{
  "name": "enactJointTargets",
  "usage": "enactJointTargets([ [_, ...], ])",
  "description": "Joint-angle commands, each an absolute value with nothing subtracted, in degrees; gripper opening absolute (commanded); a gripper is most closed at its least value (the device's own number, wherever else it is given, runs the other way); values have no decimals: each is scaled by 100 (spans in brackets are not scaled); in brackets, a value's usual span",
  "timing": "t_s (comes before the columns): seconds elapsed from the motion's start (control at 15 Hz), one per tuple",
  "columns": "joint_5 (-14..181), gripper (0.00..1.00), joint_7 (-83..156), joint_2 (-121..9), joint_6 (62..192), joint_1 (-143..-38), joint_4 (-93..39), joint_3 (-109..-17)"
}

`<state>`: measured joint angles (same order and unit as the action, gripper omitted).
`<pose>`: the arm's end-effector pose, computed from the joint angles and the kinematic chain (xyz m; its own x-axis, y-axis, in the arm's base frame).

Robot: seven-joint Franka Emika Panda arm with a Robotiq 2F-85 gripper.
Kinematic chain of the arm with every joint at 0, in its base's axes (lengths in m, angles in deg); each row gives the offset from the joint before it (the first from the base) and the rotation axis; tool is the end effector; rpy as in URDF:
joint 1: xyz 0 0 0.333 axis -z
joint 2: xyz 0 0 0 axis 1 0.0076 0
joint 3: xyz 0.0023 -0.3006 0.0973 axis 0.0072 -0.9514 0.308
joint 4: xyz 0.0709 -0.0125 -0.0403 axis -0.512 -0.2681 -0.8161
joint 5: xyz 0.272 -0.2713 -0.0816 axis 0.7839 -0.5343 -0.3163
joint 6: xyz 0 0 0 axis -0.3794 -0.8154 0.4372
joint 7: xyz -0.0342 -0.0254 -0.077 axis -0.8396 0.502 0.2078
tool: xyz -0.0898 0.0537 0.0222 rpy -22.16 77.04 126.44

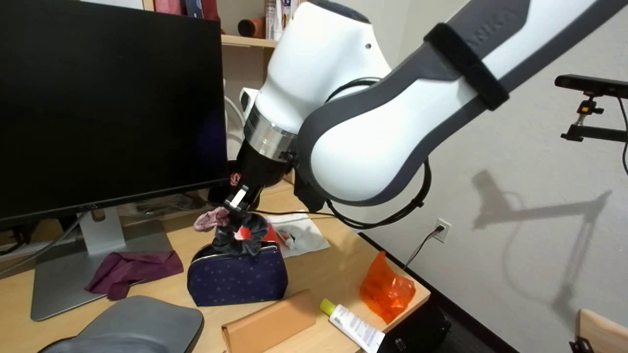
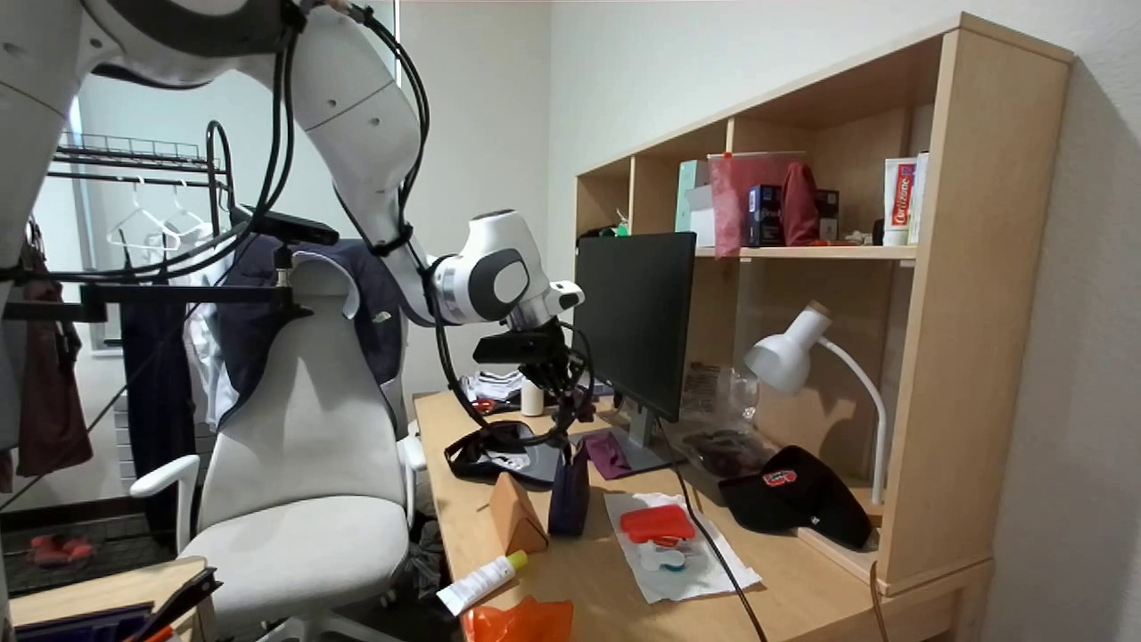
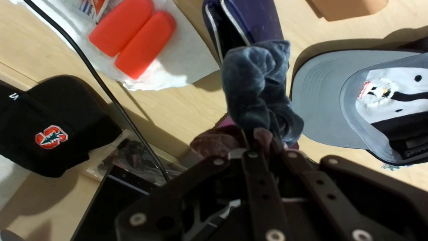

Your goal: Place the scrunchies in the blue bag

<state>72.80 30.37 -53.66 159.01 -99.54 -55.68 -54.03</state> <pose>0.5916 0.1714 0.3127 0.7763 0.4547 0.4366 0.4411 -0.8866 0.1391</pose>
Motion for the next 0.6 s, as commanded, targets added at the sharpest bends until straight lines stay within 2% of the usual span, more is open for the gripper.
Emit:
enactJointTargets([
  [0.0, 7201, 9, 2764, -5153, 16086, -9991, -5353, -5437],
  [0.53, 7060, 9, 2802, -4941, 16323, -10143, -5024, -5622],
])
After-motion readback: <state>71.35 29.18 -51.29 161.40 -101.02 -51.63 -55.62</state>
